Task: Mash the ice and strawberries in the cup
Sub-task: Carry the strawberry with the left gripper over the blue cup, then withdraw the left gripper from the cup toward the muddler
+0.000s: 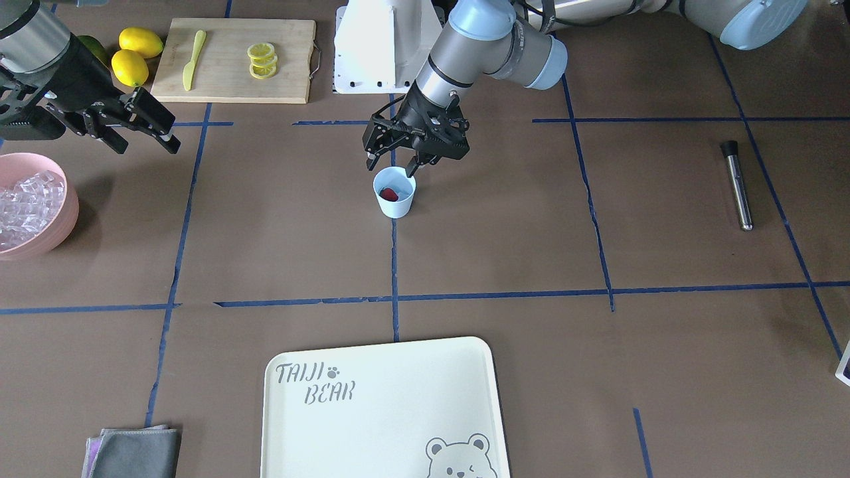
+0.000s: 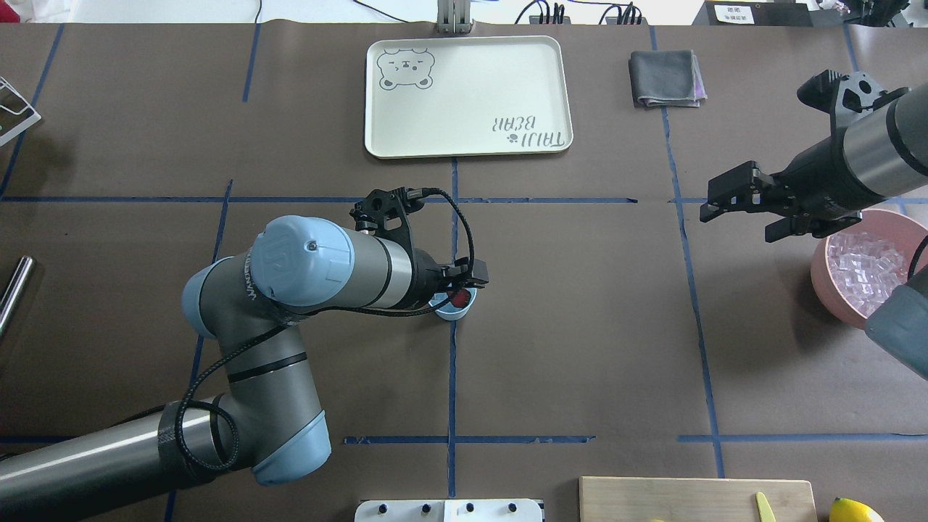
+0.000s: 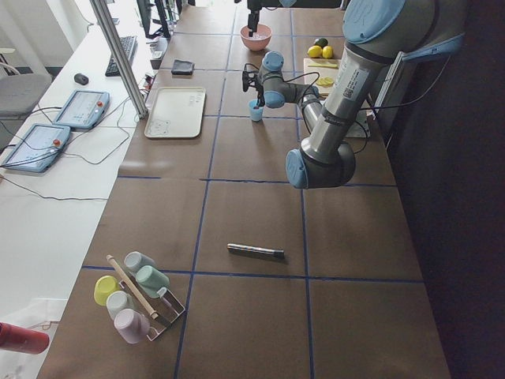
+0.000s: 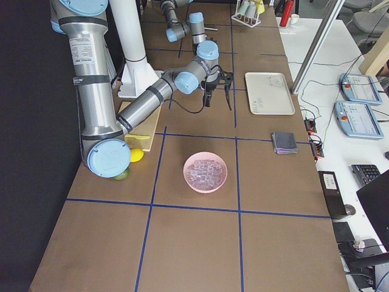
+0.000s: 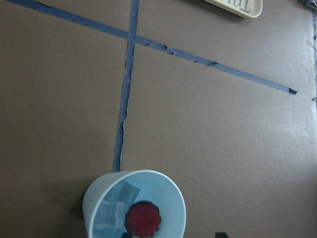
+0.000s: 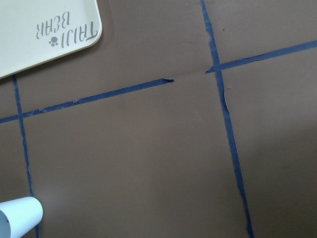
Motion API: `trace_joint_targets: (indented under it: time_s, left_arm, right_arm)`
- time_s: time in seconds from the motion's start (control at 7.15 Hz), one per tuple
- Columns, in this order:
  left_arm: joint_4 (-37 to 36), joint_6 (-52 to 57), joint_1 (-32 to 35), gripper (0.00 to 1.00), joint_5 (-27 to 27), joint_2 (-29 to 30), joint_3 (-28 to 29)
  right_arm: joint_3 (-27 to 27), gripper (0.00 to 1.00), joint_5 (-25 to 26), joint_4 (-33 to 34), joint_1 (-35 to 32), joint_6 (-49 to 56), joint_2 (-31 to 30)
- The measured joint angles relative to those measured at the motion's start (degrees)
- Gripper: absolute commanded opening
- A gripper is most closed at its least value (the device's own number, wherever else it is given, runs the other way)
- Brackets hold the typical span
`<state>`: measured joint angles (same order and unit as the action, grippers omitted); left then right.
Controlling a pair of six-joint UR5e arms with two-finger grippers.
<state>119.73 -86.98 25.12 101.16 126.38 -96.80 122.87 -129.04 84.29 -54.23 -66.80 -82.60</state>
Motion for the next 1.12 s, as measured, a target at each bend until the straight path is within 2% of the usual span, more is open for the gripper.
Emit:
trace_joint_targets:
  time_s: [0.28,0.56,0.84,1.12]
  left_arm:
    - [0.0,1.3,3.8,0.87,1.7,-1.1,-1.4]
    - [-0.1,11.6,13.3,0.87,11.7,-6.9,-2.2]
    - [0.5,25.8,22.6,0.87,20.9,-17.3,-2.7]
    - [1.2,41.4,28.2,0.87,23.0,-29.6,-2.7]
  right_arm:
    - [0.1,1.00,-0.1,0.0,-0.5,0.0,0.0]
    - [0.0,1.00,-0.4,0.0,-1.8,2.9,-1.3]
    - [-0.2,1.00,-0.6,0.0,-2.8,6.3,-2.7]
    - [-0.5,1.00,-0.6,0.0,-2.9,6.9,-2.9]
